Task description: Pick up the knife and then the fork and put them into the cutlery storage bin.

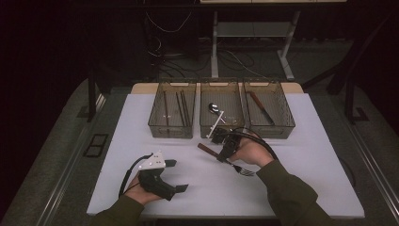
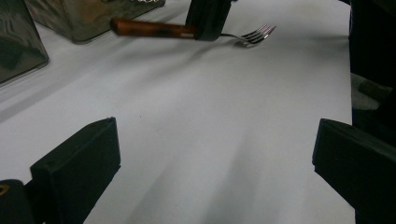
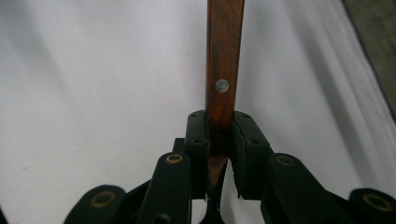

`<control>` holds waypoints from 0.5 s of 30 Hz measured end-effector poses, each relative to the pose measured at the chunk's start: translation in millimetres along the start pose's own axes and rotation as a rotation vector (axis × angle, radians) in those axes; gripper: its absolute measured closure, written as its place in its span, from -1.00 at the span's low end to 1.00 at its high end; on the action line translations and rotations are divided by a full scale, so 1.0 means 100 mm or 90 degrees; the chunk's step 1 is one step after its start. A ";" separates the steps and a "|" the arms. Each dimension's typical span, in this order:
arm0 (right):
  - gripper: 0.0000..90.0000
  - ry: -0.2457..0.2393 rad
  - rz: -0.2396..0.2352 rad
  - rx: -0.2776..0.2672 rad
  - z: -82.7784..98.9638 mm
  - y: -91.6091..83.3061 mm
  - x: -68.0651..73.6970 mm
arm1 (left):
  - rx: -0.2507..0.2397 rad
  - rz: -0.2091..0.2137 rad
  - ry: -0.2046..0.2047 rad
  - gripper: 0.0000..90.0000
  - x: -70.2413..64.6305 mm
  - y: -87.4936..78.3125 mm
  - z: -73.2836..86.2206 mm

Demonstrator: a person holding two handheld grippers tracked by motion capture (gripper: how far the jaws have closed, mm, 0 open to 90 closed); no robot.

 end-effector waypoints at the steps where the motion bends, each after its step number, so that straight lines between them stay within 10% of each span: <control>1: 0.73 0.005 -0.003 -0.010 0.02 -0.04 -0.02 | -0.001 0.000 -0.001 -1.00 0.00 0.00 0.00; 15: 0.73 0.097 -0.010 -0.152 0.39 -0.46 -0.37 | 0.001 -0.001 -0.002 -1.00 0.00 0.01 0.01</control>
Point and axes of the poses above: each handheld gripper's, and its own axes: y roughly forward along the jaws, z roughly out of its underside, x roughly to its left, the point moved 7 cm from there along y, roughly forward along the jaws, and after that the axes turned 2 degrees about -x, right-handed, at the moved point
